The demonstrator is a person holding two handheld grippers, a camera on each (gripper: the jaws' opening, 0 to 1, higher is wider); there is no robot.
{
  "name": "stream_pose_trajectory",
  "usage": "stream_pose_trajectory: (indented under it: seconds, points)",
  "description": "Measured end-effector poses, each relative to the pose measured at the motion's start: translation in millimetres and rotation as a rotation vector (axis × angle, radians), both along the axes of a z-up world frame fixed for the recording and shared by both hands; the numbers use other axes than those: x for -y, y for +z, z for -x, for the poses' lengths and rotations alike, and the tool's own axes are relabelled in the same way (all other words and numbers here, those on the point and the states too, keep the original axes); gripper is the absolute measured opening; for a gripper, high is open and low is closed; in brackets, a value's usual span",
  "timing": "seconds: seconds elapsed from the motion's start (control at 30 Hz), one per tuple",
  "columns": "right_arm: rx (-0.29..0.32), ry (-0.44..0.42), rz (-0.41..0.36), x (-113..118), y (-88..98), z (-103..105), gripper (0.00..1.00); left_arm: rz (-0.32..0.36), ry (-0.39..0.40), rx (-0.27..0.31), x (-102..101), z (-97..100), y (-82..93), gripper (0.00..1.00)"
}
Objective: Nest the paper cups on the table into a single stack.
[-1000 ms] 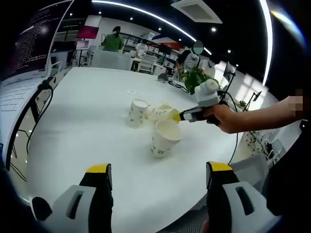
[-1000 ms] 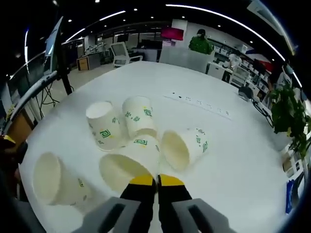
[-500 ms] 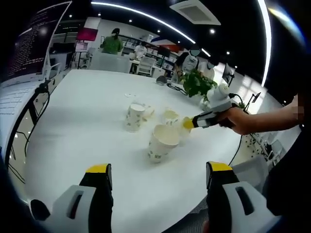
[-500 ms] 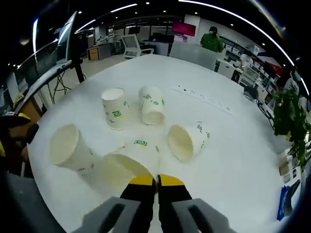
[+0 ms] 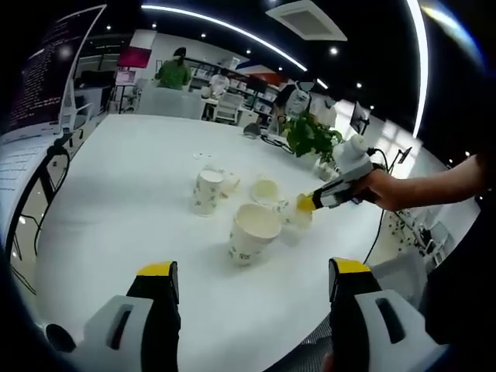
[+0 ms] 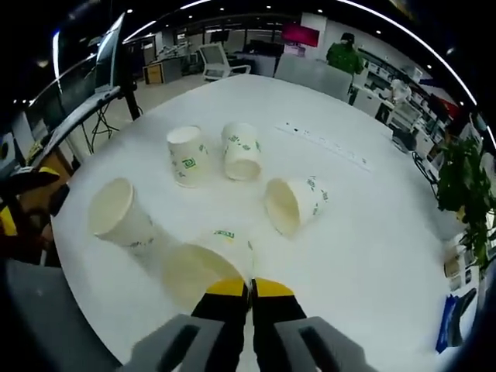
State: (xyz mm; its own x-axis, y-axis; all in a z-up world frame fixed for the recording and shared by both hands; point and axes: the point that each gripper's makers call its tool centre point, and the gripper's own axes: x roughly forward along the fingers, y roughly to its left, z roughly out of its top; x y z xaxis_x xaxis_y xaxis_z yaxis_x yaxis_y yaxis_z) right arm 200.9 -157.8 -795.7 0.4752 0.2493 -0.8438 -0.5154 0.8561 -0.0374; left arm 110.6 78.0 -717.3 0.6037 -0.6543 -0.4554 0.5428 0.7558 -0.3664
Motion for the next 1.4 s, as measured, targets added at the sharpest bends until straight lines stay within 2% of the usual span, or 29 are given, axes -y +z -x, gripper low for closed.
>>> stream_pose_trajectory:
  seconds: [0.07,0.33,0.4,0.6,0.67,0.73,0.8,0.93,1.0,1.03,1.07,1.27,1.3,1.33,1.4]
  points:
    - [-0.007,0.007,0.003,-4.6,3.9,2.5,0.0,-0.004,0.002,0.002,-1.5,-0.1,0.1,0.78]
    - [-0.051,0.036,0.021,-5.0,-14.8,-18.8,0.0,-0.007,0.012,0.002,-4.4,0.7,1.2,0.78]
    - [-0.066,0.04,0.025,-8.5,-10.8,-11.5,0.01,-0.008,0.014,0.001,-5.4,0.3,1.0,0.78]
    - [-0.106,0.043,0.03,-9.5,-17.7,-8.7,0.04,-0.01,0.018,0.0,-7.8,-0.7,0.4,0.78]
    - [-0.117,0.039,0.025,-8.1,-27.7,-18.0,0.04,-0.011,0.021,-0.001,-9.2,-0.7,0.0,0.78]
    - [-0.131,0.04,0.02,-14.8,-18.7,-3.9,0.04,-0.013,0.02,-0.001,-10.2,-1.1,-0.9,0.78]
    - [-0.152,0.041,0.017,-12.4,-35.6,-16.4,0.05,-0.015,0.02,-0.003,-10.1,-0.9,-0.9,0.78]
    - [-0.164,0.038,0.015,-13.9,-41.1,-22.0,0.05,-0.017,0.02,-0.004,-11.1,-0.5,-0.8,0.78]
    - [-0.166,0.034,0.002,-18.4,-34.6,-16.6,0.04,-0.018,0.023,-0.004,-12.6,-0.8,-1.2,0.78]
    - [-0.168,0.031,-0.002,-15.9,-43.9,-30.2,0.04,-0.019,0.025,-0.005,-13.7,-0.5,-0.9,0.78]
    - [-0.171,0.028,-0.005,-15.6,-46.7,-34.8,0.03,-0.019,0.026,-0.005,-14.2,-0.7,-1.0,0.78]
    - [-0.162,0.06,-0.005,-23.2,-27.7,-19.6,0.0,-0.018,0.028,-0.004,-14.2,-2.0,-0.7,0.78]
    - [-0.161,0.064,-0.003,-23.2,-27.1,-19.0,0.0,-0.018,0.028,-0.004,-13.5,-2.5,-0.8,0.78]
    - [-0.16,0.078,0.004,-21.2,-35.0,-28.5,0.0,-0.018,0.026,-0.003,-12.7,-2.4,-0.9,0.78]
    - [-0.16,0.089,0.015,-20.2,-28.4,-17.7,0.0,-0.02,0.022,-0.002,-10.1,-1.8,-1.4,0.78]
